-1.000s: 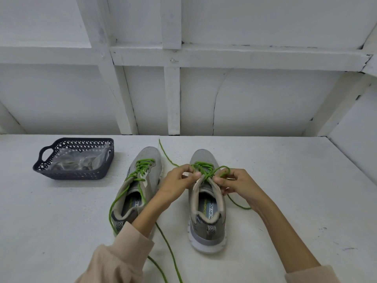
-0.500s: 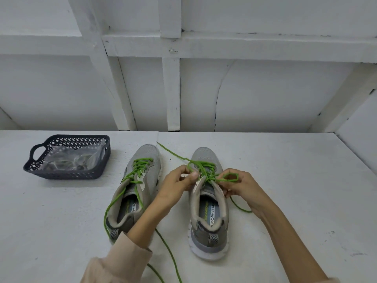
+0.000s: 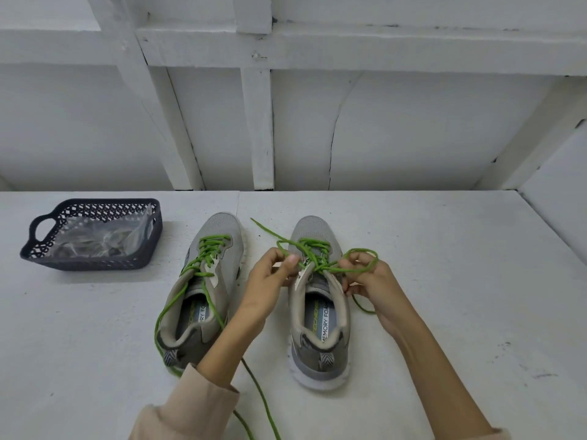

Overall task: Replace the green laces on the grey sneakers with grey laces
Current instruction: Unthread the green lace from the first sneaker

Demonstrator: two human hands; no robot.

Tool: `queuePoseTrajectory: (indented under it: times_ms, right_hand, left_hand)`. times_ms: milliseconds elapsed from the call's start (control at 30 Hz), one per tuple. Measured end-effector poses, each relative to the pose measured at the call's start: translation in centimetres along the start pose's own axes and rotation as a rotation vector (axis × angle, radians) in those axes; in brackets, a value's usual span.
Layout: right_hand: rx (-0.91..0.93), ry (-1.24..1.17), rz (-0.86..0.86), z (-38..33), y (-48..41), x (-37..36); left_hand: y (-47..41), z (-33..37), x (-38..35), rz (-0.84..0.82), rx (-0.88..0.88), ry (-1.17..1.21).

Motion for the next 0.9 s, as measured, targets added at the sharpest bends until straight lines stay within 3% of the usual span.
queuePoseTrajectory:
  times_ms: [100,233,300,433,600,800,900]
  right_hand:
    - [-0.008,-0.121,0.029,0.4,0.2,0.4]
    - [0.03,0.087,-0.069,0.0,0.6,-0.4]
    - [0.042,0.104,-0.05,-0.3,0.6,-0.6]
    - [-0.015,-0.149,0.089,0.4,0.5,0.4]
    - [0.046,0.056,-0.075,0.1,0.9,-0.2]
    - [0.045,-0.108,0.087,-0.7,0.8,1.3]
    - [0.038,0.066,0.0,-0.6,0.9,0.8]
  left_hand:
    - [0.1,-0.1,0.3,0.04,0.034,0.062]
    - [0.4,-0.1,0.0,-0.075,0.025,-0.01]
    - [0.3,0.2,0.1,-0.049,0.012,-0.023]
    - [0.1,0.4,1.0,0.101,0.05,0.138]
    - [0.7,0.4,-0.2,-0.081,-0.007,-0.063]
    - [0.6,0.9,1.4,0.219,0.004,0.211]
    - [0.9,0.8,0.5,0.078,-0.009,-0.009]
Point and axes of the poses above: each hand's wrist, its own y-axis away from the middle knuckle, its own x-axis out of the back of the hand, z = x × y, the point moved 5 cm from there along -y, towards the middle knuckle, and after that the axes turned 4 degrees about -y, right-handed, at the moved point
